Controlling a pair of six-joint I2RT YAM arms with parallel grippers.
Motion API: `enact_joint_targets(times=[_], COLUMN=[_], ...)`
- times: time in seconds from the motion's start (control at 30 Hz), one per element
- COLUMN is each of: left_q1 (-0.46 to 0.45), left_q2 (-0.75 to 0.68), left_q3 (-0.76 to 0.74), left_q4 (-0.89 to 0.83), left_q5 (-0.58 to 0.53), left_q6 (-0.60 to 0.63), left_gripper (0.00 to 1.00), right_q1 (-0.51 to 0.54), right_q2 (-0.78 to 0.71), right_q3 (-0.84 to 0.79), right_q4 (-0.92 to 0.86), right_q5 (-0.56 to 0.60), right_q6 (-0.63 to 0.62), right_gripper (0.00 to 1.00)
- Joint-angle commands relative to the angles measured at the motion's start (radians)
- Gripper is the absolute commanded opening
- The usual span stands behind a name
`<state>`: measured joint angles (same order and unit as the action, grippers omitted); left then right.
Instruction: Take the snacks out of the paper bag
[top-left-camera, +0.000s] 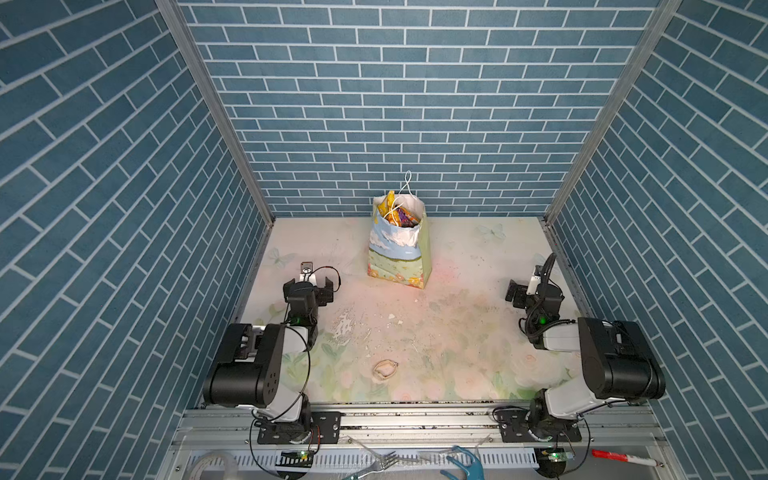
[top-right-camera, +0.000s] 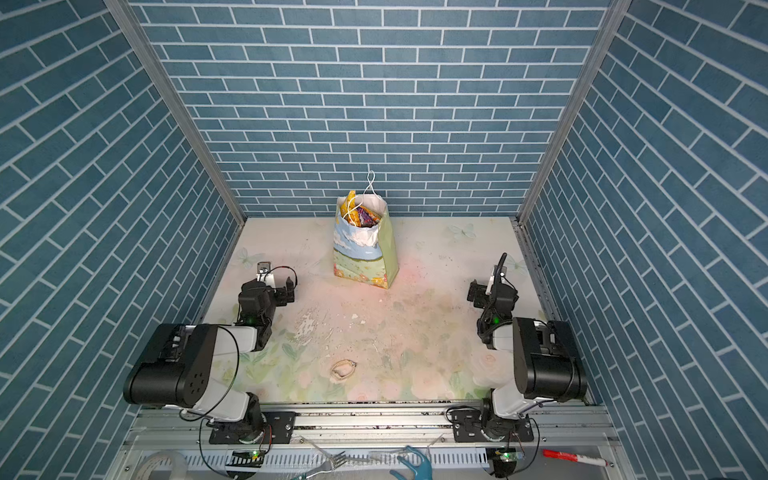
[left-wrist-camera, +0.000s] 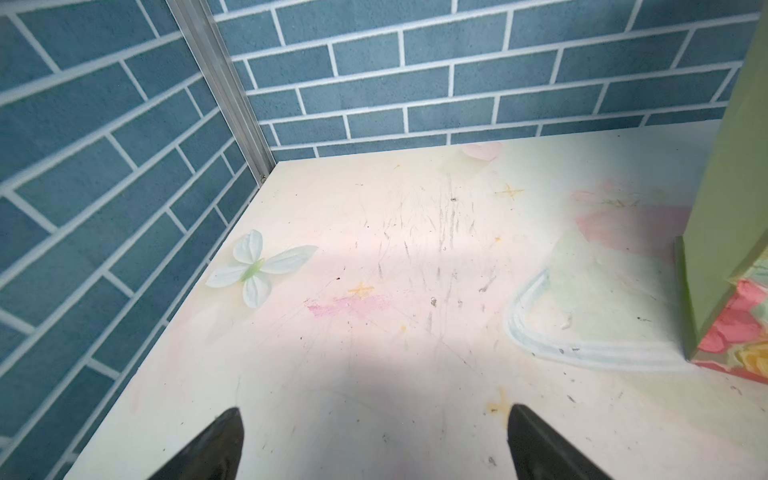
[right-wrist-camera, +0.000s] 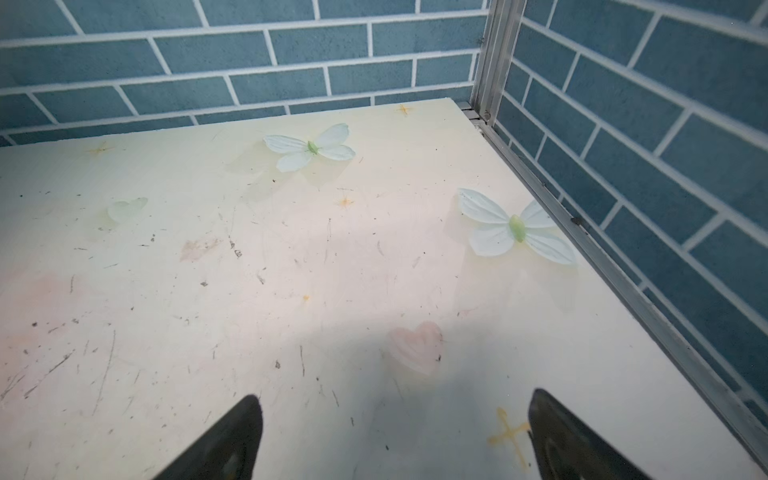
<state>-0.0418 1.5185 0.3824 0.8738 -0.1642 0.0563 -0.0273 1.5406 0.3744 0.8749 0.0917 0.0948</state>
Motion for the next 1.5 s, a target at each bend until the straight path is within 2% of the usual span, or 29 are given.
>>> enact_joint_targets(times=[0.0, 1.17, 1.3, 1.4, 1.47], left_q1=[-0.004, -0.008, -0.027, -0.046, -0.080], left_q2=[0.009, 0.000, -0.065, -0.126, -0.169], left_q3=[-0.008, 0.004, 0.063, 0.067, 0.072], left_q4=[0.014, -0.013, -0.169, -0.224, -0.255], left_q5=[-0.010, -0.012, -0.091, -0.151, -0.248], left_q6=[-0.008, -0.001, -0.010, -0.007, -0.004], left_gripper=[1.00, 1.00, 1.00, 1.00, 1.00], right_q1=[-0.005, -0.004, -0.005, -0.003, 0.000], right_q2=[0.002, 0.001, -0.018, -0.100, -0.162], right_q3=[0.012, 0.014, 0.004, 0.003, 0.015], right_q4=[0.003, 0.002, 0.006, -0.062, -0.145], right_q5=[-0.014, -0.017, -0.029, -0.030, -0.028], right_q6=[-0.041, -0.040, -0.048, -0.053, -0.051], right_gripper=[0.99, 0.99, 0.99, 0.99, 0.99])
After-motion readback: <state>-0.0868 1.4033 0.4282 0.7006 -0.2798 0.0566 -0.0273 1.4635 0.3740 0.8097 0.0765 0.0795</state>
